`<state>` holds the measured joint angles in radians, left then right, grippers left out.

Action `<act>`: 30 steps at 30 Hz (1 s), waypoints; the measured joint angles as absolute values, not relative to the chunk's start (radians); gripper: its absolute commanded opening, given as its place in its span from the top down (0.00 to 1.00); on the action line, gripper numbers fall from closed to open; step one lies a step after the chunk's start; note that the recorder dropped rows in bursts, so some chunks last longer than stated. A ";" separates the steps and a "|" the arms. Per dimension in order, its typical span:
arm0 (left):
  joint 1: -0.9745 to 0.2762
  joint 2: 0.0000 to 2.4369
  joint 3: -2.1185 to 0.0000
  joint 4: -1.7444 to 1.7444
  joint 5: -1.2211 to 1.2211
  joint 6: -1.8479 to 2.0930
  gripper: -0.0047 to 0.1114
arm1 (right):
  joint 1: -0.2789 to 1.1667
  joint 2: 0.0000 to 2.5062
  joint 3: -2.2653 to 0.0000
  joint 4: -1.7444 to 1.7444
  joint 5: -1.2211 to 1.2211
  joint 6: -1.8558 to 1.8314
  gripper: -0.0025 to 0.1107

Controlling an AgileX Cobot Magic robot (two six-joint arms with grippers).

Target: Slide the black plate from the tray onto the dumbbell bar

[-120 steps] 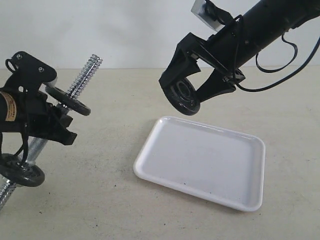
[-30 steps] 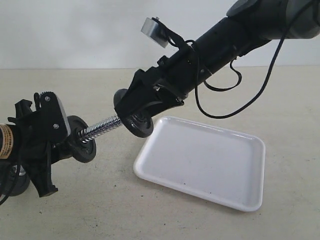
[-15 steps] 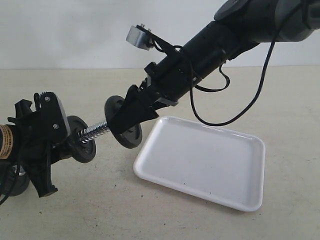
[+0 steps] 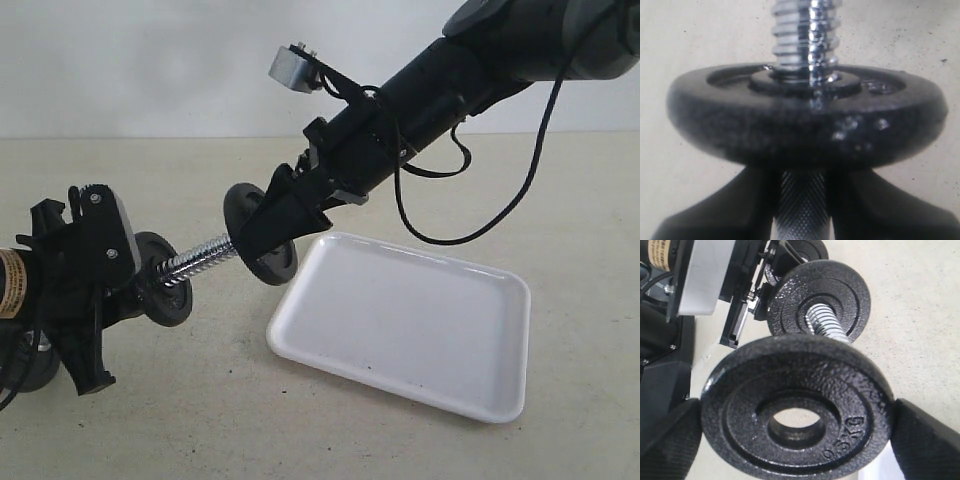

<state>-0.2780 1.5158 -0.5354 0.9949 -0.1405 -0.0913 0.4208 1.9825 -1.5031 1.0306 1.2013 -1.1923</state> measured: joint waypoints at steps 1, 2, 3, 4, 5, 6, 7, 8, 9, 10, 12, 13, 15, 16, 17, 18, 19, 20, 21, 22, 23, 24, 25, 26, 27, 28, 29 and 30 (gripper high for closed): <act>-0.278 1.516 -0.535 0.995 -0.141 -0.091 0.92 | 0.419 1.983 -1.503 1.031 1.201 -1.192 0.97; -0.278 1.516 -0.535 0.995 -0.141 -0.091 0.92 | 0.414 1.983 -1.503 1.031 1.201 -1.194 0.97; -0.278 1.516 -0.535 0.995 -0.141 -0.091 0.92 | 0.410 1.983 -1.503 1.031 1.201 -1.196 0.97; -0.278 1.516 -0.535 0.995 -0.141 -0.091 0.92 | 0.408 1.983 -1.503 1.031 1.201 -1.196 0.97; -0.278 1.516 -0.535 0.995 -0.141 -0.093 0.92 | 0.408 1.983 -1.503 1.031 1.201 -1.196 0.97; -0.278 1.516 -0.535 0.995 -0.141 -0.093 0.92 | 0.408 1.983 -1.503 1.031 1.201 -1.196 0.97; -0.278 1.516 -0.535 0.997 -0.141 -0.095 0.92 | 0.406 1.983 -1.503 1.031 1.200 -1.196 0.97; -0.278 1.516 -0.535 0.997 -0.141 -0.097 0.92 | 0.406 1.983 -1.503 1.031 1.199 -1.196 0.97; -0.278 1.516 -0.535 0.998 -0.141 -0.097 0.92 | 0.406 1.983 -1.503 1.031 1.199 -1.196 0.97; -0.278 1.516 -0.535 0.998 -0.141 -0.099 0.92 | 0.406 1.983 -1.503 1.031 1.199 -1.196 0.97; -0.278 1.516 -0.535 1.001 -0.141 -0.103 0.92 | 0.406 1.983 -1.503 1.031 1.199 -1.196 0.97; -0.278 1.516 -0.535 1.003 -0.141 -0.105 0.92 | 0.406 1.983 -1.503 1.031 1.199 -1.196 0.97; -0.278 1.516 -0.535 1.007 -0.141 -0.110 0.92 | 0.406 1.983 -1.503 1.035 1.199 -1.196 0.97; -0.278 1.516 -0.535 1.012 -0.141 -0.110 0.92 | 0.406 1.983 -1.503 1.043 1.199 -1.196 0.97; -0.278 1.516 -0.535 1.018 -0.143 -0.111 0.92 | 0.406 1.983 -1.503 1.047 1.199 -1.196 0.97; -0.278 1.516 -0.535 1.021 -0.143 -0.114 0.92 | 0.406 1.983 -1.503 1.052 1.199 -1.196 0.97; -0.278 1.516 -0.535 1.026 -0.143 -0.117 0.92 | 0.406 1.983 -1.503 1.057 1.199 -1.196 0.97; -0.278 1.516 -0.535 1.028 -0.143 -0.117 0.92 | 0.406 1.983 -1.503 1.059 1.199 -1.196 0.97; -0.278 1.516 -0.535 1.032 -0.143 -0.122 0.92 | 0.406 1.983 -1.503 1.059 1.199 -1.196 0.97; -0.278 1.516 -0.535 1.034 -0.143 -0.127 0.92 | 0.406 1.983 -1.503 1.059 1.199 -1.196 0.97; -0.278 1.516 -0.535 1.036 -0.143 -0.129 0.92 | 0.406 1.983 -1.503 1.059 1.199 -1.196 0.97; -0.278 1.516 -0.535 1.039 -0.143 -0.131 0.92 | 0.406 1.983 -1.503 1.059 1.199 -1.196 0.97; -0.278 1.516 -0.535 1.041 -0.143 -0.134 0.92 | 0.406 1.983 -1.503 1.059 1.199 -1.196 0.97; -0.278 1.516 -0.535 1.041 -0.143 -0.137 0.92 | 0.406 1.983 -1.503 1.059 1.199 -1.196 0.97; -0.278 1.516 -0.535 1.043 -0.143 -0.137 0.92 | 0.406 1.983 -1.503 1.059 1.199 -1.196 0.97; -0.278 1.516 -0.535 1.043 -0.143 -0.139 0.92 | 0.406 1.983 -1.503 1.059 1.199 -1.196 0.97; -0.278 1.516 -0.535 1.045 -0.143 -0.142 0.92 | 0.406 1.983 -1.503 1.059 1.199 -1.196 0.97; -0.278 1.514 -0.535 1.047 -0.143 -0.148 0.92 | 0.406 1.983 -1.503 1.059 1.199 -1.196 0.97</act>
